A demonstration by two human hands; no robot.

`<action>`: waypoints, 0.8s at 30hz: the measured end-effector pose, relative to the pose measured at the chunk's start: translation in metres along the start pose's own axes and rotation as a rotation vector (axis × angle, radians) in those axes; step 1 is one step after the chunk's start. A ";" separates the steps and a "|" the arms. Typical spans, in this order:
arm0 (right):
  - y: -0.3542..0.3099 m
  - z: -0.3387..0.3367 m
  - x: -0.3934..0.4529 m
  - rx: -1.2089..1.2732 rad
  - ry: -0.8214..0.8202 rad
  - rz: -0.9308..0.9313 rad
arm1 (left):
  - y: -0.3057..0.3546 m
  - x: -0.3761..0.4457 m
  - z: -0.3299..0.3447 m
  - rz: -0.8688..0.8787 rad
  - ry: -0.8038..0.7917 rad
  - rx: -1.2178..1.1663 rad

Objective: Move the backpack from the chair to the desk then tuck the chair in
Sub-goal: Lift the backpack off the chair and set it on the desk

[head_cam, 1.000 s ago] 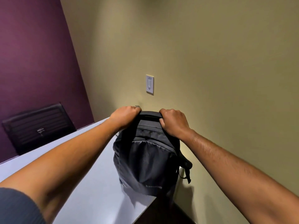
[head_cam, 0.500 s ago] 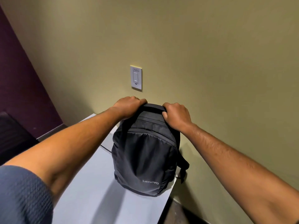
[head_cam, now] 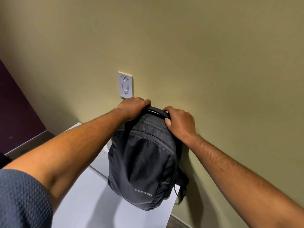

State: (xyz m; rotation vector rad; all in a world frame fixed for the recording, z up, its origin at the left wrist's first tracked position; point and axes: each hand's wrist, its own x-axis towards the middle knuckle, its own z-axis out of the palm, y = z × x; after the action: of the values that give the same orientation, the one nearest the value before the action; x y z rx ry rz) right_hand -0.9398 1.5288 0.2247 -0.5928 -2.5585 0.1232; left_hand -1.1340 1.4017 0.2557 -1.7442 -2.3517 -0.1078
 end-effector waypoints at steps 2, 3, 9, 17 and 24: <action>0.001 0.006 0.002 0.052 0.058 -0.004 | -0.002 0.002 0.006 -0.011 0.022 0.020; 0.001 0.008 0.001 0.072 0.077 -0.017 | -0.003 -0.001 0.009 -0.015 0.029 0.026; 0.005 0.031 -0.012 0.303 -0.050 -0.145 | -0.005 -0.026 0.034 0.031 -0.093 -0.292; 0.011 0.043 -0.026 0.185 -0.115 -0.232 | -0.005 -0.047 0.048 0.101 -0.167 -0.272; 0.001 0.031 -0.027 0.309 -0.154 -0.166 | 0.002 -0.064 0.051 0.009 -0.041 -0.293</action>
State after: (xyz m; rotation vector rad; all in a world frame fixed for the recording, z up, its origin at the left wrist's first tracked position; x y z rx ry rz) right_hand -0.9339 1.5183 0.1852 -0.2612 -2.6485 0.5121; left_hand -1.1210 1.3515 0.1921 -1.8991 -2.4588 -0.4398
